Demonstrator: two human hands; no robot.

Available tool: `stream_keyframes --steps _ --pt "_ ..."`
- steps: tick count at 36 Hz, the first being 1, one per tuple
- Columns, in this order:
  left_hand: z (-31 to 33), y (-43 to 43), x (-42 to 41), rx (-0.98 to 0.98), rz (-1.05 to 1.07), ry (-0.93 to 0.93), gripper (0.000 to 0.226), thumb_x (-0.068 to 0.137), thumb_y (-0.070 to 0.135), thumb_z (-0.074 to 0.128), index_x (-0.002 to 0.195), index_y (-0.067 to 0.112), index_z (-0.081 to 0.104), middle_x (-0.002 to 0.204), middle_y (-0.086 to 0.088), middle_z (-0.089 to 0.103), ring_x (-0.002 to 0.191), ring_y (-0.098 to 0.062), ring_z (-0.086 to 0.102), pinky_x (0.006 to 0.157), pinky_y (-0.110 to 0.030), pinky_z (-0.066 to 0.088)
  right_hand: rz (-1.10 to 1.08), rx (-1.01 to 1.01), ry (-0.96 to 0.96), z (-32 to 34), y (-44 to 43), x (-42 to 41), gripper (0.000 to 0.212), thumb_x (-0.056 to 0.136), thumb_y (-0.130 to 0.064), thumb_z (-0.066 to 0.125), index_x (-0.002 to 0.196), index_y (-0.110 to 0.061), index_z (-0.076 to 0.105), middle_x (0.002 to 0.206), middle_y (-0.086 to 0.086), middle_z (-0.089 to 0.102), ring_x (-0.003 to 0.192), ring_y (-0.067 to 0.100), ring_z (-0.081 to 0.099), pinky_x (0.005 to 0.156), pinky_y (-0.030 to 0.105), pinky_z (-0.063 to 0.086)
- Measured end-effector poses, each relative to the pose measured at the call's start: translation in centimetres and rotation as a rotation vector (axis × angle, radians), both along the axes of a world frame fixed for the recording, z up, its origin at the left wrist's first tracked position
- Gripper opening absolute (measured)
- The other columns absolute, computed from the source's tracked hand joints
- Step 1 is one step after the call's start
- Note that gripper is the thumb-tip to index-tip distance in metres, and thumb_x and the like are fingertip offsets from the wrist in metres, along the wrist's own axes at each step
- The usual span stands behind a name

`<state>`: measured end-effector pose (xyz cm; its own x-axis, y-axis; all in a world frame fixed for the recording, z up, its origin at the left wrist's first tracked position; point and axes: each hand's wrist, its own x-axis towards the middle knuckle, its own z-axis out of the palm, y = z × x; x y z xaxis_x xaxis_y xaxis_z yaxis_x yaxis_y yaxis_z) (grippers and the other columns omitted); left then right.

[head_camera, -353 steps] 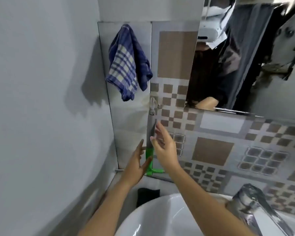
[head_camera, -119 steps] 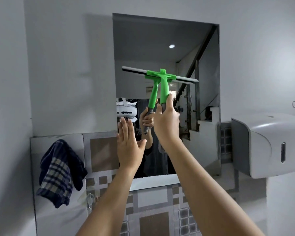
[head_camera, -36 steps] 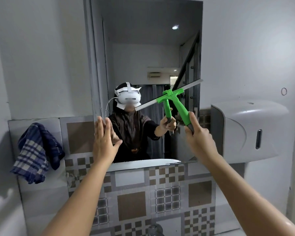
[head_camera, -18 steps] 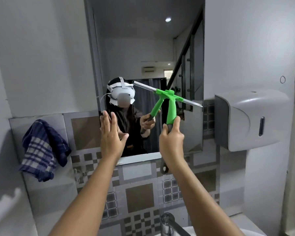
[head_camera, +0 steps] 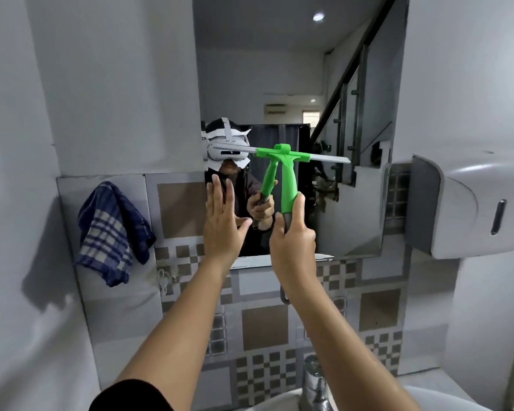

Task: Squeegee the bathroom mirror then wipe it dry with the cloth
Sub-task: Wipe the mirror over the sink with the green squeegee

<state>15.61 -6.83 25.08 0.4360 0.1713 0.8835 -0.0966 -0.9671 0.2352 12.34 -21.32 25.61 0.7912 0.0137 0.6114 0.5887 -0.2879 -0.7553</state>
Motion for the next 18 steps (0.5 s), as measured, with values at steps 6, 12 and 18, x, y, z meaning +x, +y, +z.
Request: stream_keyframes --steps 6,12,18 --pt "-1.2 0.1 0.4 -0.026 0.026 -0.020 0.084 0.087 0.020 0.064 0.148 0.010 0.008 0.156 -0.009 -0.005 0.145 -0.026 -0.005 0.116 -0.028 0.000 -0.005 -0.103 -0.033 0.2 -0.1 -0.3 0.059 0.098 -0.034 0.035 0.148 -0.030 0.004 0.071 0.007 0.051 0.064 0.025 0.054 0.057 0.035 0.048" --pt "-3.4 -0.4 0.8 -0.075 0.041 -0.056 0.078 0.089 0.019 0.060 0.148 0.008 0.010 0.157 -0.013 -0.001 0.145 -0.025 -0.004 0.119 -0.034 0.005 -0.044 -0.242 -0.090 0.5 -0.9 -0.5 0.058 0.099 -0.032 0.033 0.148 -0.025 0.003 0.074 0.001 0.042 0.070 0.023 0.047 0.062 0.034 0.043" --pt "-4.9 -1.0 1.1 -0.120 0.072 -0.065 0.078 0.087 0.019 0.064 0.147 0.005 0.015 0.156 -0.018 0.008 0.145 -0.029 0.004 0.118 -0.038 0.016 -0.136 -0.379 -0.181 0.2 -1.8 0.5 0.057 0.099 -0.028 0.033 0.149 -0.021 0.006 0.067 0.001 0.045 0.065 0.025 0.053 0.049 0.030 0.035"
